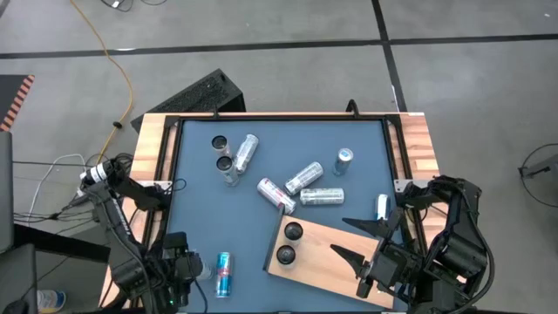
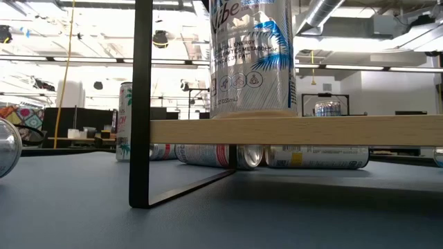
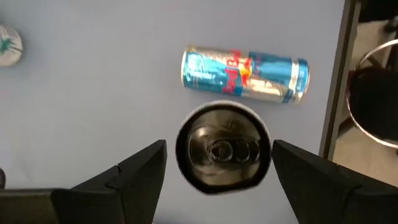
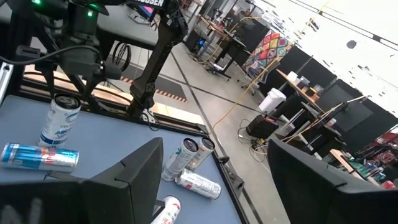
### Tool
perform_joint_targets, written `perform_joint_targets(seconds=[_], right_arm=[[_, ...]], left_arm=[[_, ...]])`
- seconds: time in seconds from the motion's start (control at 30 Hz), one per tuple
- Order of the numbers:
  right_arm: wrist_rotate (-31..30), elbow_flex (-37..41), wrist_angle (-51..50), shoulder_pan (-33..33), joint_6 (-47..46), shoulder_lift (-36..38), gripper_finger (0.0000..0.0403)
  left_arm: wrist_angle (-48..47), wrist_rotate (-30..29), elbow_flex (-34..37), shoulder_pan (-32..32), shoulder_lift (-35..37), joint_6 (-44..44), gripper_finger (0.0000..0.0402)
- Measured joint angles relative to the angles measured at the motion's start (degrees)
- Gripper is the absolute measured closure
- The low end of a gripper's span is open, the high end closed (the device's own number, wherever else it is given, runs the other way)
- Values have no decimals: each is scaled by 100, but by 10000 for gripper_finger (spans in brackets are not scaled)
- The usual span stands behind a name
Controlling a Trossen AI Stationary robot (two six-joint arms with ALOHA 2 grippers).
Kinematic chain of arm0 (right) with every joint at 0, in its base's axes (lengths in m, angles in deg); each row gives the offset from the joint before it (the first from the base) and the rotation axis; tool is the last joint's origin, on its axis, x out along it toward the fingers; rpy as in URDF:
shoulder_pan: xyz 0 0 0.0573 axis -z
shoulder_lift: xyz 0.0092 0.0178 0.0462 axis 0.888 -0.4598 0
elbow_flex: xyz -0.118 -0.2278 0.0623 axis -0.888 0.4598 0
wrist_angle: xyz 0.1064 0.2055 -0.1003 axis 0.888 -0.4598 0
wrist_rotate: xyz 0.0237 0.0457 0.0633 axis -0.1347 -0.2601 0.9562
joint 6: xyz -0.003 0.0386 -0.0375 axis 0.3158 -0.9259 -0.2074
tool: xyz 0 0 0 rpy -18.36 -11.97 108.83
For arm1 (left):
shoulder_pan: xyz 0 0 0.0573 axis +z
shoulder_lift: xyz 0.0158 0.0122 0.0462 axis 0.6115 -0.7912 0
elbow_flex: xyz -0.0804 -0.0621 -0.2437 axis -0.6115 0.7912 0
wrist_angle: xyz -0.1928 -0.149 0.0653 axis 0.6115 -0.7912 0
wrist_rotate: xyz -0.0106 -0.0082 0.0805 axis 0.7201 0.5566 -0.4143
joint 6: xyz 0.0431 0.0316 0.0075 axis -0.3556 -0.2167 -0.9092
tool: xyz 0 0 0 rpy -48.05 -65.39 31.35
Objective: Place canned beverage on shelf
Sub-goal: Put the white blue can on the shelf
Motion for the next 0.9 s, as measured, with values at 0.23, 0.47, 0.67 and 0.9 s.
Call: perform_joint_targets(seconds=[0.23, 0.47, 0.67, 0.9], right_arm=[[130, 0, -21, 0, -131, -4, 122], [270, 0, -380, 0, -602, -9, 122], [278, 0, -470, 0, -734, -9, 122], [331, 0, -475, 0, -732, -9, 122]], left_arm=[[116, -244, 0, -22, 2, 8, 124], [117, -381, 0, -24, 4, 10, 124], [58, -1124, 0, -303, 45, 297, 124], [-576, -1330, -9, -1121, 122, 2086, 124]])
